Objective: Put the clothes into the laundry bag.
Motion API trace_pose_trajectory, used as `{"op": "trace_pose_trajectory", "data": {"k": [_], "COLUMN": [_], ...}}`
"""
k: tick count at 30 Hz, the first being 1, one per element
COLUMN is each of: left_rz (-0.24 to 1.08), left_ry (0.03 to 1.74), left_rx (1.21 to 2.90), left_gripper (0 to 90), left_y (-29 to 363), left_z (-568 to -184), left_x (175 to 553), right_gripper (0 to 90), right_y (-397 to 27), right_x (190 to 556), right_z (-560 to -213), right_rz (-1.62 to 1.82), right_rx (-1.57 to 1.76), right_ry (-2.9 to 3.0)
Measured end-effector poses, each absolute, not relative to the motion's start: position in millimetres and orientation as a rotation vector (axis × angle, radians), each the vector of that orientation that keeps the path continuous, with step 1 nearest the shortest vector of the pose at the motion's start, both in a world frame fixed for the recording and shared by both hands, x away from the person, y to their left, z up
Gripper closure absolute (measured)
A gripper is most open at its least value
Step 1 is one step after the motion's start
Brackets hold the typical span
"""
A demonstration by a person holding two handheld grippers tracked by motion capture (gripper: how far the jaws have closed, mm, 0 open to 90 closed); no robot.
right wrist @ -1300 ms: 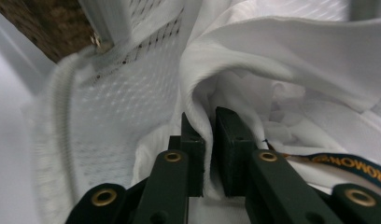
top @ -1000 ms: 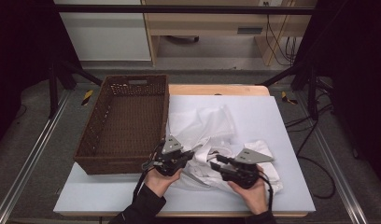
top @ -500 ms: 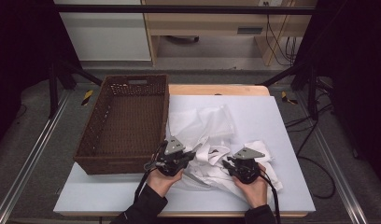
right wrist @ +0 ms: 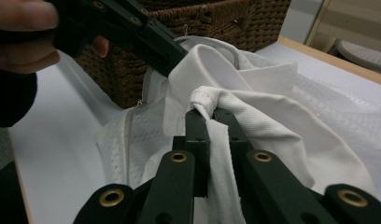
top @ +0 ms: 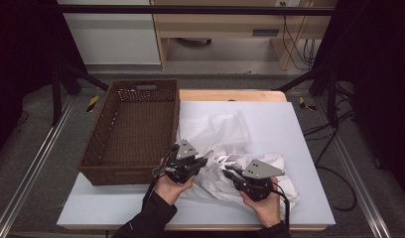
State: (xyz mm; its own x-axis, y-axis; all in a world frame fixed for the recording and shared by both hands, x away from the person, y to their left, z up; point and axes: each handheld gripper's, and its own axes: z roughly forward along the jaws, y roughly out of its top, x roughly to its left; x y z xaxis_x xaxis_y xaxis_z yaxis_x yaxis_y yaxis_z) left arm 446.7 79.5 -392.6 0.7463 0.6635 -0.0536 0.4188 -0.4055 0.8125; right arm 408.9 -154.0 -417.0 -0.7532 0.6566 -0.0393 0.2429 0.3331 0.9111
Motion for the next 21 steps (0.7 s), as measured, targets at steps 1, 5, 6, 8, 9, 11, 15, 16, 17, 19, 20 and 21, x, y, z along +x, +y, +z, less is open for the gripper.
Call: {"op": "trace_pose_trajectory", "data": {"k": [1, 5, 6, 8, 9, 11, 15, 16, 17, 19, 20, 21], "left_rz": [0.352, 0.352, 0.354, 0.361, 0.363, 0.367, 0.346, 0.334, 0.332, 0.316, 0.316, 0.312], "left_ry": [0.815, 0.814, 0.811, 0.798, 0.793, 0.776, 0.779, 0.787, 0.791, 0.802, 0.807, 0.809], "left_rx": [2.057, 2.036, 2.029, 2.02, 2.009, 1.998, 1.993, 1.991, 1.993, 2.0, 2.003, 2.005], "left_gripper": [88.5, 88.5, 88.5, 88.6, 88.6, 88.6, 88.6, 88.6, 88.6, 88.6, 88.5, 88.5], "left_y": [79.5, 79.1, 78.5, 76.8, 75.8, 73.9, 73.7, 75.2, 76.2, 79.0, 79.9, 80.5], "left_z": [-392.8, -389.6, -387.7, -382.6, -380.8, -376.8, -384.4, -389.7, -393.0, -401.5, -404.4, -406.2], "left_x": [446.7, 448.3, 448.4, 447.1, 446.1, 442.9, 440.1, 440.3, 440.4, 440.9, 441.0, 441.2], "right_gripper": [85.4, 85.9, 86.0, 86.2, 86.2, 86.3, 84.3, 81.0, 76.8, 67.0, 61.6, 59.8], "right_y": [-151.2, -138.3, -133.3, -124.7, -120.5, -114.3, -110.1, -111.8, -115.2, -124.5, -129.8, -136.1], "right_x": [412.7, 426.6, 430.7, 436.6, 439.5, 445.4, 453.6, 452.8, 450.3, 442.6, 438.6, 433.3], "right_z": [-419.2, -433.9, -440.1, -450.7, -456.0, -464.0, -471.5, -471.0, -469.4, -465.0, -461.6, -457.1], "right_rz": [1.397, 1.336, 1.314, 1.277, 1.254, 1.229, 1.208, 1.228, 1.264, 1.364, 1.386, 1.389], "right_rx": [0.799, 0.835, 0.849, 0.876, 0.895, 0.927, 0.987, 0.991, 0.989, 0.968, 0.964, 0.956], "right_ry": [2.211, 2.284, 2.311, 2.339, 2.353, 2.361, 2.341, 2.334, 2.326, 2.304, 2.305, 2.292]}}
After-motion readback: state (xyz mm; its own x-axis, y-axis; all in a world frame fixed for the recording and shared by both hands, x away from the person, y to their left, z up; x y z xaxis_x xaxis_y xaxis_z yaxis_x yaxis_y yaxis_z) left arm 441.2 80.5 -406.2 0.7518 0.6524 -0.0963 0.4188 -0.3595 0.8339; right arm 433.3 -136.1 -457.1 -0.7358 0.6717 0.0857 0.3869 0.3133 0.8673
